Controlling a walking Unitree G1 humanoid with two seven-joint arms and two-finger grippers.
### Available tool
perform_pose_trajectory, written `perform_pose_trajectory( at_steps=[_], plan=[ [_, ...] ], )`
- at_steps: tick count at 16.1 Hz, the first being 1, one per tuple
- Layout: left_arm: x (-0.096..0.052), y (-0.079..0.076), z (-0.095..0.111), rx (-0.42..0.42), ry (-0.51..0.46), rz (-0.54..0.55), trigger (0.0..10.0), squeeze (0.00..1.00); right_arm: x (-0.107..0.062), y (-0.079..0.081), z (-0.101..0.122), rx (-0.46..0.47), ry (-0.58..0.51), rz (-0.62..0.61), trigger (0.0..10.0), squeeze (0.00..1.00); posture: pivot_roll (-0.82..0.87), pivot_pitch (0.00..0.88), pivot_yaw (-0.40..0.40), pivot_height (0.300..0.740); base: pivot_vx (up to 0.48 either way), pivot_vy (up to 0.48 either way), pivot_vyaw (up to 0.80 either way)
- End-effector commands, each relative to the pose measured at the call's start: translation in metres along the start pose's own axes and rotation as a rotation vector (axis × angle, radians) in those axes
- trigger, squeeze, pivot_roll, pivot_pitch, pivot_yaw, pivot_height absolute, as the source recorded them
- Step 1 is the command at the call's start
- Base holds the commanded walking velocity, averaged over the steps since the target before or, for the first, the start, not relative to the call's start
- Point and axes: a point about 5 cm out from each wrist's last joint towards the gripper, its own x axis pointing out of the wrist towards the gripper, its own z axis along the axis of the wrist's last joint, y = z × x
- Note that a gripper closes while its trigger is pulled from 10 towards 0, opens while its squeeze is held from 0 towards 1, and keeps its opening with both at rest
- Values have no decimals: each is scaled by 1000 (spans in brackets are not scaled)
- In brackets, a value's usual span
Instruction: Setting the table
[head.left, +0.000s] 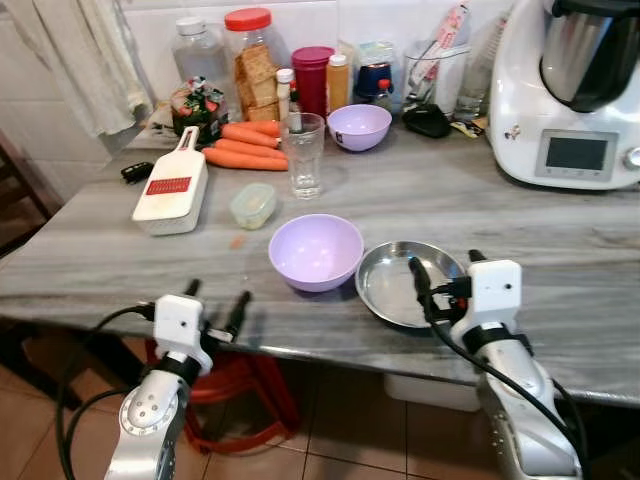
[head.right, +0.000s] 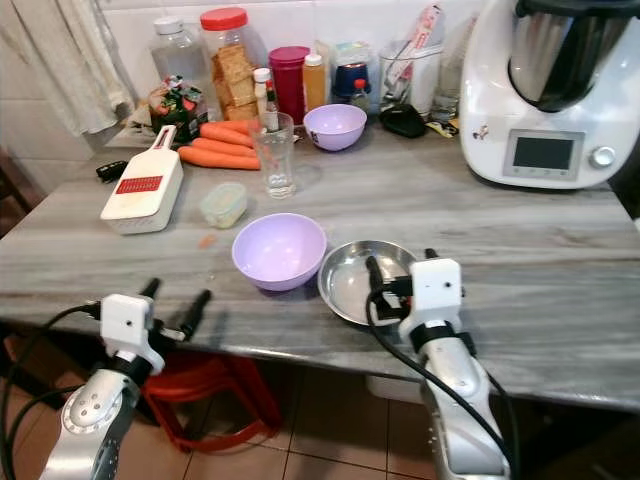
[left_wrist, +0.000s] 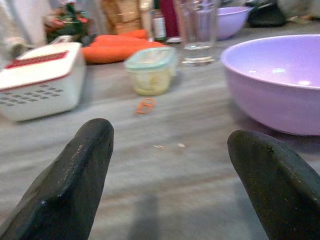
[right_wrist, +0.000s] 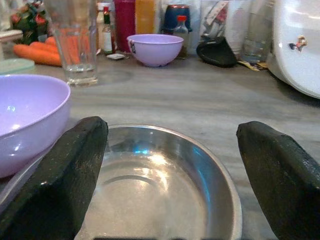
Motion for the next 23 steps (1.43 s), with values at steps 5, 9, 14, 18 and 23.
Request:
perform_pose_trajectory(
  at_steps=[5,9,14,18,23],
  plan=[
    [9,0,1,30,17,83,10000,0,5,0,8,3,-35,-10,10000,0,-65,0,94,740,0,0,-586],
    [12,-1,2,32,24,100,10000,0,6,2,8,10,-38,-15,10000,0,-66,0,99,740,-60,0,0],
    [12,-2,1,34,31,100,10000,0,5,1,6,40,-28,-33,10000,0,-64,0,106,740,-278,0,0],
    [13,1,1,42,34,100,10000,0,7,2,5,49,-30,-40,10000,0,-56,0,111,740,-308,0,0],
    [14,2,2,49,32,91,10000,0,8,2,6,53,-39,-55,10000,0,-51,0,115,740,-310,0,0]
  ],
)
